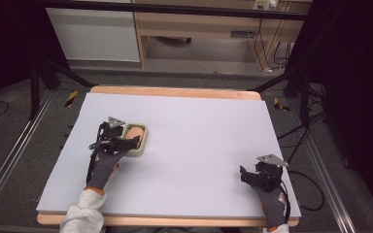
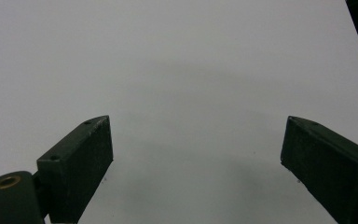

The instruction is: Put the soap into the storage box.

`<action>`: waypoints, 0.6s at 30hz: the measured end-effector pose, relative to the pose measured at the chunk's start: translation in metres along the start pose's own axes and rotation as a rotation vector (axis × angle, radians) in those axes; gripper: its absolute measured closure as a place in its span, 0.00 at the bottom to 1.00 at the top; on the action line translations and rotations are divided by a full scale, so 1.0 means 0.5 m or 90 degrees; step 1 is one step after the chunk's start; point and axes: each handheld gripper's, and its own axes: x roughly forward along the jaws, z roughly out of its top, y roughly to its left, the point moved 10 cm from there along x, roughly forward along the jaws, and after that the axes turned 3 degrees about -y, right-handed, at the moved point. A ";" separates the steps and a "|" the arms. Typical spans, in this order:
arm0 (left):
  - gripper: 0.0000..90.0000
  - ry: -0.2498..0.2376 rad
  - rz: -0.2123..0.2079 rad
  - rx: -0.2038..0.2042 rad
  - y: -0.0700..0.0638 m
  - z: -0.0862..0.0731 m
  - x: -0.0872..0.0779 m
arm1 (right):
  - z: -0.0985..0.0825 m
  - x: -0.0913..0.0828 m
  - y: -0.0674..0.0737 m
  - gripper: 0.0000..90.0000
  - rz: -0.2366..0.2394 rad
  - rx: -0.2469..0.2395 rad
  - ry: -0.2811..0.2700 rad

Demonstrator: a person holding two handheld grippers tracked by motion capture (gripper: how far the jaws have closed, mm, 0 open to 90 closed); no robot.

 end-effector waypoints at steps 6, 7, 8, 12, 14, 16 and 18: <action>0.29 -0.019 0.003 0.005 0.002 -0.014 -0.031 | 0.000 -0.002 -0.003 0.10 -0.003 0.004 -0.002; 0.29 -0.020 0.002 0.005 0.003 -0.017 -0.035 | 0.000 -0.002 -0.004 0.10 -0.004 0.003 -0.002; 0.29 -0.021 0.001 0.002 0.004 -0.021 -0.040 | 0.000 -0.002 -0.005 0.10 -0.006 0.004 -0.001; 0.29 -0.031 -0.002 -0.003 0.009 -0.035 -0.057 | -0.002 -0.002 -0.014 0.10 -0.012 0.010 -0.001; 0.29 -0.040 -0.007 -0.015 0.012 -0.040 -0.065 | -0.002 -0.003 -0.017 0.10 -0.013 0.016 -0.002; 0.29 -0.045 -0.010 -0.018 0.013 -0.045 -0.071 | -0.002 -0.003 -0.022 0.10 -0.017 0.018 -0.003; 0.29 -0.047 -0.007 -0.015 0.015 -0.054 -0.076 | -0.002 -0.003 -0.025 0.10 -0.020 0.020 -0.005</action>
